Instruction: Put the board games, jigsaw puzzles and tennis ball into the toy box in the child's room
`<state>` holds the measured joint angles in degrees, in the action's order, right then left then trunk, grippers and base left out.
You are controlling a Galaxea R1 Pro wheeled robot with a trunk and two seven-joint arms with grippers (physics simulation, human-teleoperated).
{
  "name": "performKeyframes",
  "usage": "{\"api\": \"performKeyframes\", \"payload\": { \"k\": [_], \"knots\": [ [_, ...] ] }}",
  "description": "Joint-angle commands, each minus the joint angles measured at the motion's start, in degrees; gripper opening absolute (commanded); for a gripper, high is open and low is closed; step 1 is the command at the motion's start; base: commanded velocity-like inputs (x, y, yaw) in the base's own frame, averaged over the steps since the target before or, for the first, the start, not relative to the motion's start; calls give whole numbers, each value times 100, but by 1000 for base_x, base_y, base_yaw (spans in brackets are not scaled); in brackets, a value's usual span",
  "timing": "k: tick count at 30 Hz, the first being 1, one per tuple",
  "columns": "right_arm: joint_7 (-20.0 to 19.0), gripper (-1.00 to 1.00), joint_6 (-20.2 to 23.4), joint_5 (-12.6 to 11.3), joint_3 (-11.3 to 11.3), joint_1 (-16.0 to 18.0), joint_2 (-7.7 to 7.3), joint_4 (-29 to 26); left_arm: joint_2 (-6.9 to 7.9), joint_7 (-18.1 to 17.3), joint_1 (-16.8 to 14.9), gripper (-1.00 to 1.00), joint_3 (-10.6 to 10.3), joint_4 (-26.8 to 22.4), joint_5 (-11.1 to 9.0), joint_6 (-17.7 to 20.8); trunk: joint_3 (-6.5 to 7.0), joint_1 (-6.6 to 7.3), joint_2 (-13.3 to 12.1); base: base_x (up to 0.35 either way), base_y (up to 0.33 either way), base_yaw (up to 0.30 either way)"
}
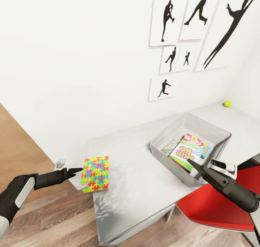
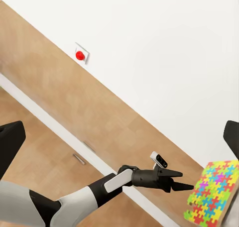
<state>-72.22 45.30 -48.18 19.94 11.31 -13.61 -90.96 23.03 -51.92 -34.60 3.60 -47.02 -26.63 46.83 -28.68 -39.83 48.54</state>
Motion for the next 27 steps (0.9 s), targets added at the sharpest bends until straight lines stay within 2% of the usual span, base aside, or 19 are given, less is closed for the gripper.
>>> {"api": "performKeyframes", "payload": {
  "k": [1, 8, 19, 25, 27],
  "knots": [
    [-1, 100, 41, -22, -1, 3, -1, 0, 0, -11, -3, 100, 3, 0, -7, 29, -6, -1, 4, 0, -72, 0],
    [-2, 100, 40, -21, -8, 3, 0, 0, 0, -19, -3, 100, 7, 0, -1, 28, -6, -1, 4, 0, -128, 0],
    [-2, 100, 40, -18, -3, 3, -1, 0, 3, -5, -3, 100, 9, 0, 8, 69, -6, -1, 4, 0, -15, 0],
    [-2, 100, 40, -17, -6, 3, -1, 0, 1, -3, -3, 100, 9, 0, 7, 79, -113, -132, 245, 0, 0, 0],
    [-2, 100, 40, -18, -6, 3, -1, 0, 1, -3, -3, 100, 9, 0, 7, 80, -113, -132, 245, 0, 0, 0]
  ]
}}
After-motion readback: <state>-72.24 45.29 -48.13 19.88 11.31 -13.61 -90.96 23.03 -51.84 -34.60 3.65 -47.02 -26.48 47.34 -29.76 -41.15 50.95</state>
